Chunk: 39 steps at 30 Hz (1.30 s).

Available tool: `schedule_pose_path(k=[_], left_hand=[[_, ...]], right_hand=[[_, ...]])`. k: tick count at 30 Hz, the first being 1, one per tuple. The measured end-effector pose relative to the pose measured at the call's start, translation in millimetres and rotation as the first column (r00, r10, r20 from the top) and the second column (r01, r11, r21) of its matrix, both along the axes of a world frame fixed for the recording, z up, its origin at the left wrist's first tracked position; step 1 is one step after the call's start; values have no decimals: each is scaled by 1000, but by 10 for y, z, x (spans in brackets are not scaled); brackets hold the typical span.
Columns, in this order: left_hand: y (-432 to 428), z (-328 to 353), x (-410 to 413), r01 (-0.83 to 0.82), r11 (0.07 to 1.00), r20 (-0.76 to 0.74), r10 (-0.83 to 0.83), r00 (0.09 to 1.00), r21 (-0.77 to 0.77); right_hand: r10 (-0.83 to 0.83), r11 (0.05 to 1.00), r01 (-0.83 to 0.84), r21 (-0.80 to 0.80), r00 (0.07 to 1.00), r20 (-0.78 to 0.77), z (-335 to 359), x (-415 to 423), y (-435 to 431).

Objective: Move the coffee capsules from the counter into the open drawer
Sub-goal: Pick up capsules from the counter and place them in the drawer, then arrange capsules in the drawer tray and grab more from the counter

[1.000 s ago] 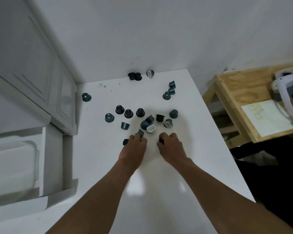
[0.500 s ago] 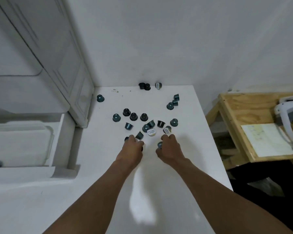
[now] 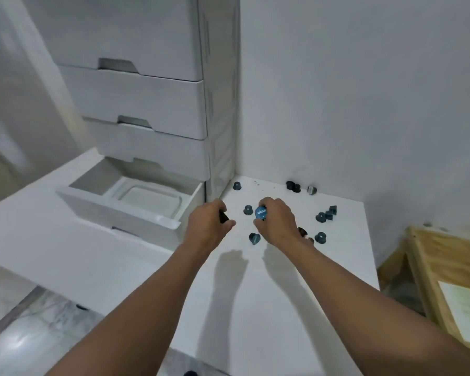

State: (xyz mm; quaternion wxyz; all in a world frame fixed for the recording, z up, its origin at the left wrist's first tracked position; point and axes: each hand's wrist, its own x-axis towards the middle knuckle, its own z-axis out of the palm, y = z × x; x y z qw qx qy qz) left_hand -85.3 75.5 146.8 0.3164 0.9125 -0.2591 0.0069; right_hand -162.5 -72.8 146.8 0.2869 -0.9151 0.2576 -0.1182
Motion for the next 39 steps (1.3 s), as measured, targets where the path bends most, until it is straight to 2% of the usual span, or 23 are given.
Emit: schedule_pose_path(k=[5, 13, 26, 32, 39], left_hand=[[533, 327, 75, -149, 986, 53, 154, 987, -79], [1341, 529, 577, -170, 976, 66, 180, 981, -135], [2537, 515, 1880, 46, 998, 122, -39, 992, -50], [2582, 407, 2322, 100, 990, 88, -91, 992, -101], [2354, 201, 3124, 186, 981, 45, -184, 982, -54]], right_hand=[[127, 992, -124, -34, 986, 105, 316, 214, 496], [198, 980, -192, -50, 963, 181, 505, 760, 1288], [105, 994, -95, -58, 974, 203, 434, 1787, 2493], [62, 997, -53, -53, 980, 187, 327, 2259, 2508], [43, 999, -44, 1, 987, 155, 24, 3025, 2223]])
